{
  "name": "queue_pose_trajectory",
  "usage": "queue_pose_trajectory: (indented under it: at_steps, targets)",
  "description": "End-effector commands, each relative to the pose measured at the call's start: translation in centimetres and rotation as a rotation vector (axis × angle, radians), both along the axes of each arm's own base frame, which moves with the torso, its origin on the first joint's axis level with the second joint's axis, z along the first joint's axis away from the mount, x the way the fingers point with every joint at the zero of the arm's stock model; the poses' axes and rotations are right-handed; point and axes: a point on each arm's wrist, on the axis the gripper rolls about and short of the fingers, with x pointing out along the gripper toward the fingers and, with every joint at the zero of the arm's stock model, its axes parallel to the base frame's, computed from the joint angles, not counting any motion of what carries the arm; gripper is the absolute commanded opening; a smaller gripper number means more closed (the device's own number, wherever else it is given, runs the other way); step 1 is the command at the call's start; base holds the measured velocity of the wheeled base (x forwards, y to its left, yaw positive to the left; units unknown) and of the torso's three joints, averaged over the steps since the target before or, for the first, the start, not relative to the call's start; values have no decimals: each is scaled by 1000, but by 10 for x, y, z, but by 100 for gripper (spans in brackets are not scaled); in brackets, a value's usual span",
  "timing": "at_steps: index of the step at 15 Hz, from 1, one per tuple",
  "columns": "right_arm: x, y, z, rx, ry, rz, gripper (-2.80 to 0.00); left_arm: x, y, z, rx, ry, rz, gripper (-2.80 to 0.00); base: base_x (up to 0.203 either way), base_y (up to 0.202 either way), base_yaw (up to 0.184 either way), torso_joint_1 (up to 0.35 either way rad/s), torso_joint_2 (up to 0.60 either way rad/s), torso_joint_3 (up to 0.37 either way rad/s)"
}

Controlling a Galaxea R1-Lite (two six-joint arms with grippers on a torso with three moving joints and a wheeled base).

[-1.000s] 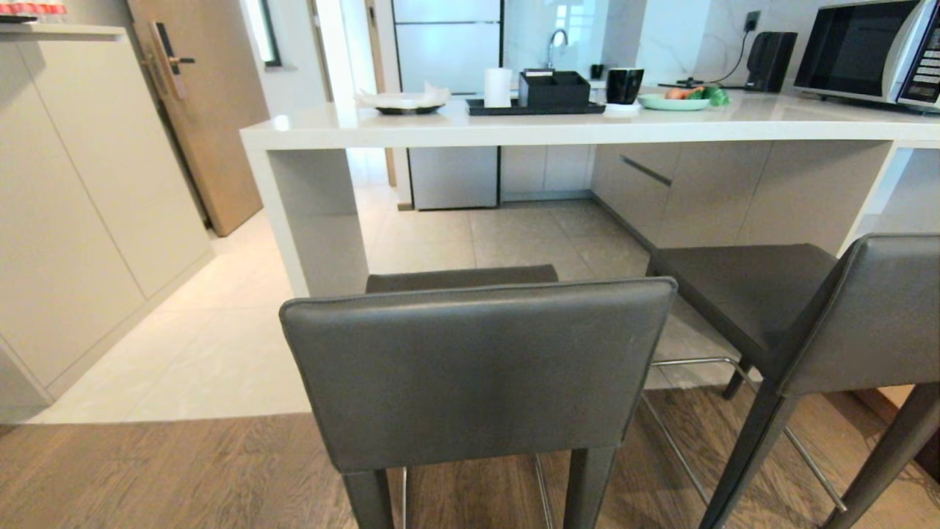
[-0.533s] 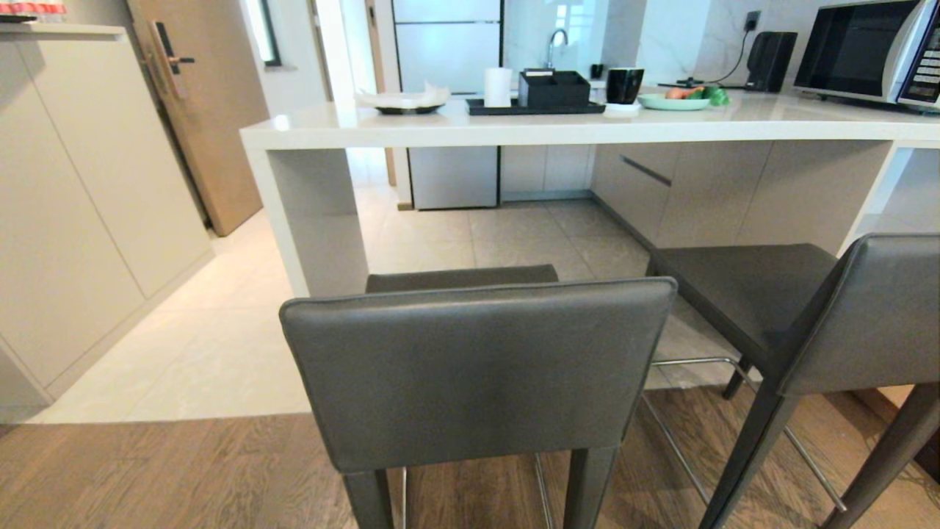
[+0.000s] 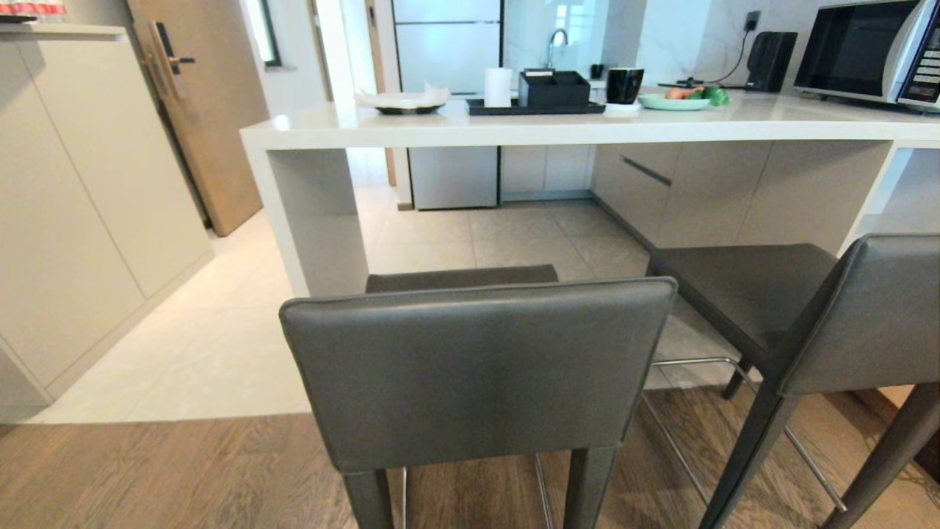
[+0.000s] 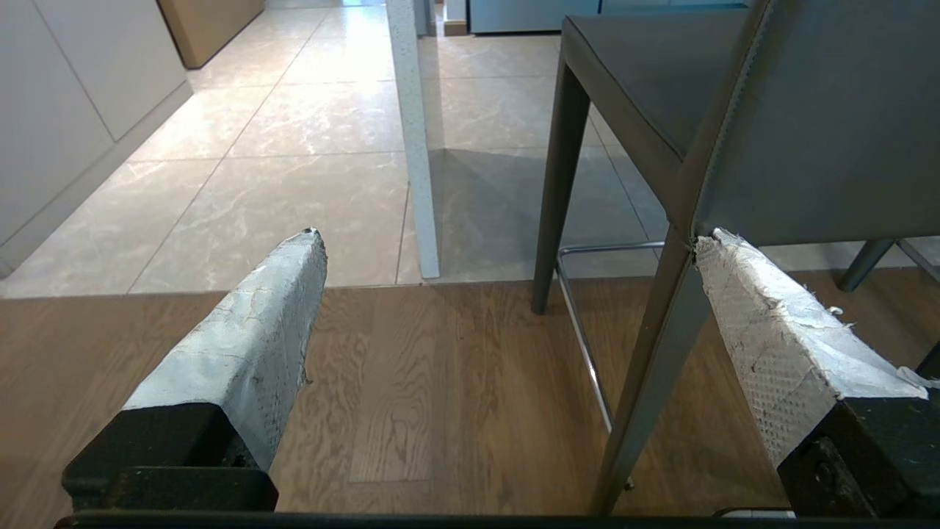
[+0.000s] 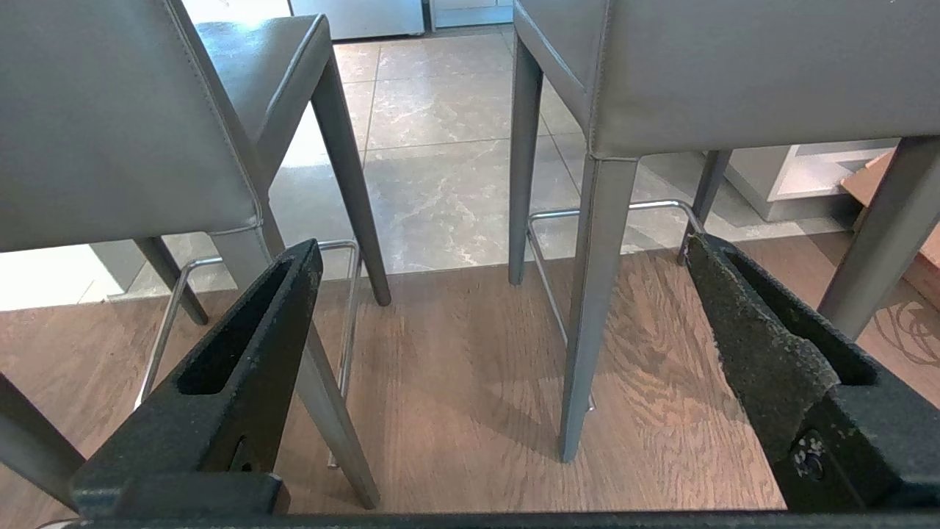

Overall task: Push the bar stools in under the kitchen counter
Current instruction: Push the gray chair back under the dining table

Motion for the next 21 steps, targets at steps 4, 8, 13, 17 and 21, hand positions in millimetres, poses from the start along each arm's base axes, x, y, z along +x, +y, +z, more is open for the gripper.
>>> queue_pose_trajectory:
  at_steps: [4,8,13,17,21]
  targets:
    - [0,0,0,0,3,0,0,0,0,0,-3,-1,-4,0,0,0,0,0,0,0]
    - [0,0,0,0,3,0,0,0,0,0,-9,0,-4,0,0,0,0,0,0,0]
    - [0,0,0,0,2,0,0,0,0,0,-10,0,-3,0,0,0,0,0,0,0]
    - [0,0,0,0,3,0,0,0,0,0,-8,0,-1,0,0,0,0,0,0,0]
    - [0,0,0,-1,2,0,0,0,0,0,-10,-1,0,0,0,0,0,0,0,0]
